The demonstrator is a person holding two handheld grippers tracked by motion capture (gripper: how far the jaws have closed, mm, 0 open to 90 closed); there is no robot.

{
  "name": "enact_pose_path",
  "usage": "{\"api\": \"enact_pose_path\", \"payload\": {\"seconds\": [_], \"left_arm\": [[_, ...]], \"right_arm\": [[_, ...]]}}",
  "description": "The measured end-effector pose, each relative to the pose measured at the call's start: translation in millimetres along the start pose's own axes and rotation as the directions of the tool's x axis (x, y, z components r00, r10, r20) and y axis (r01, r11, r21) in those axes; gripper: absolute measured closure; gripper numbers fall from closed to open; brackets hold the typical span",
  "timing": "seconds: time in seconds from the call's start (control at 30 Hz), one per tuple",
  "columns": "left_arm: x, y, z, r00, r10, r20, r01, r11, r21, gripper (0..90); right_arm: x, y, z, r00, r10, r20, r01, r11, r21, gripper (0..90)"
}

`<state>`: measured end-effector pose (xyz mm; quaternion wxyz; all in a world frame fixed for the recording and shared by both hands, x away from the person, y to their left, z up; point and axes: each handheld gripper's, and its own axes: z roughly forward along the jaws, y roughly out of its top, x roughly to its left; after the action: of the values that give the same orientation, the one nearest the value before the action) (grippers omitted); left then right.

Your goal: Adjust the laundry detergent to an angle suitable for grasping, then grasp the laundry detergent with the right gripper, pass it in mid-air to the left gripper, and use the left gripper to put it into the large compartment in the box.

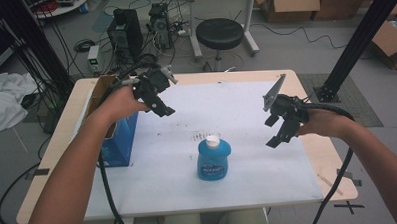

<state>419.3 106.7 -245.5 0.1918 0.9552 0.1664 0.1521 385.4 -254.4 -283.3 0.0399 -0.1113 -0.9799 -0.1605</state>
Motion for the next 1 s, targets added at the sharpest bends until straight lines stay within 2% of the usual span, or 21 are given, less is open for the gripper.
{"api": "enact_pose_path", "payload": {"seconds": [0.07,0.17,0.4,0.73,1.0], "left_arm": [[1.8,0.6,0.2,1.0,0.001,-0.003,-0.001,1.0,0.006,17.5],[7.7,-0.9,0.5,0.9997,-0.024,-0.007,0.024,0.9997,0.009,17.6],[12.6,-3.5,2.2,0.9994,-0.034,-0.007,0.034,0.9994,0.01,17.6],[10.1,1.0,3.4,0.9999,-0.015,0.001,0.015,0.9999,0.007,18.0],[11.9,-0.4,4.0,0.9997,-0.02,0.015,0.02,0.9998,0.005,17.9]], "right_arm": [[-0.5,1.1,-0.5,1.0,-0.004,-0.003,0.004,1.0,-0.001,18.6],[-1.7,2.4,-1.5,1.0,-0.006,-0.003,0.006,1.0,-0.001,18.6],[-5.2,2.6,-2.7,1.0,-0.005,-0.001,0.005,1.0,-0.001,18.6],[-4.8,1.0,-5.2,1.0,-0.002,0.003,0.002,1.0,-0.003,18.7],[-4.8,1.6,-4.1,1.0,-0.005,0.004,0.005,1.0,-0.008,18.6]]}}
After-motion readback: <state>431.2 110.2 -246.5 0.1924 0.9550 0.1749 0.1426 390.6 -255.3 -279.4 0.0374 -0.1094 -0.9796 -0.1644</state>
